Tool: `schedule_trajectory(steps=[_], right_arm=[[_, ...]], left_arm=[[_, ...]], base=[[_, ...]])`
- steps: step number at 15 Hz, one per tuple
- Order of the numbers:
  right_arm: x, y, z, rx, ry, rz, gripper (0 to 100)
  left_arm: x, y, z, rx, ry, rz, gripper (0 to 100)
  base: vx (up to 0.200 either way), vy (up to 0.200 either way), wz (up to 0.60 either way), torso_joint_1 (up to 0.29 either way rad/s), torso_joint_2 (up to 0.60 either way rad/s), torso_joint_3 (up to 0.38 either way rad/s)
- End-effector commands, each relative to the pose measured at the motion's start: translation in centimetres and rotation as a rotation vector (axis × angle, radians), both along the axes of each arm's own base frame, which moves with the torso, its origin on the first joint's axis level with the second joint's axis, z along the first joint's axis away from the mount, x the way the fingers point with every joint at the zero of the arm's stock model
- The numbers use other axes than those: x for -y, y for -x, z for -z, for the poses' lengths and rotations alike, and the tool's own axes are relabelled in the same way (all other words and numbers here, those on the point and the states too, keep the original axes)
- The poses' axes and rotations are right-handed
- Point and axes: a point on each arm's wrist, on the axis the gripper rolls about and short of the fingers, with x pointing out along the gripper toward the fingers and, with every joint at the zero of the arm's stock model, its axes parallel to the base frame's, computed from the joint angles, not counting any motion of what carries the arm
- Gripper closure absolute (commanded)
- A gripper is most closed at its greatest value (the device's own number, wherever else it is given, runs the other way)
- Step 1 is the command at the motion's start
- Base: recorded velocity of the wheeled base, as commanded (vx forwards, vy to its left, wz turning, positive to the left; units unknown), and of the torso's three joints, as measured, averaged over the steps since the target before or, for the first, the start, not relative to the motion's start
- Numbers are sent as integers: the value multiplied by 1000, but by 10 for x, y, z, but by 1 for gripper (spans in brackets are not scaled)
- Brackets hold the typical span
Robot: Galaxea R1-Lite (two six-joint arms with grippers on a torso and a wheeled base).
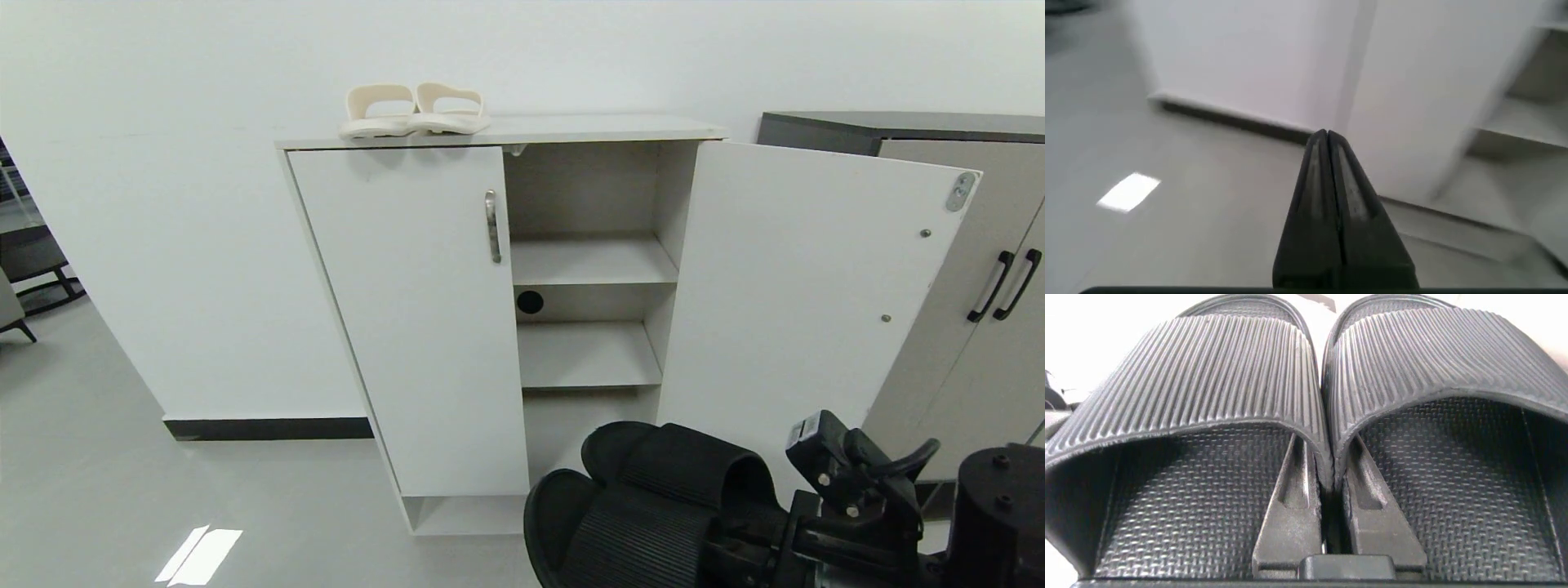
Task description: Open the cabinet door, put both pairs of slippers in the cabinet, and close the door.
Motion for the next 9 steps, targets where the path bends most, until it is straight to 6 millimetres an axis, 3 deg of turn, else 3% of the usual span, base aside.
schedule_trajectory(steps=[1,3,6,7,9], right_arm=[[0,0,0,2,-2,-1,100],[0,0,0,1,-1,-1,100],[0,1,1,-1,1,-1,100],[0,0,2,-3,6,-3,100],[0,0,3,-8,9,-3,100]], left_arm=[[3,6,6,29,-3,246,100],[-1,6,6,23,58,374,100],[-6,6,6,38,6,125,100],[-7,5,6,29,-87,119,100],[-7,5,5,31,-60,105,100]], base=[[0,0,0,0,0,0],[0,0,0,0,0,0],[0,0,0,0,0,0],[0,0,0,0,0,0],[0,0,0,0,0,0]])
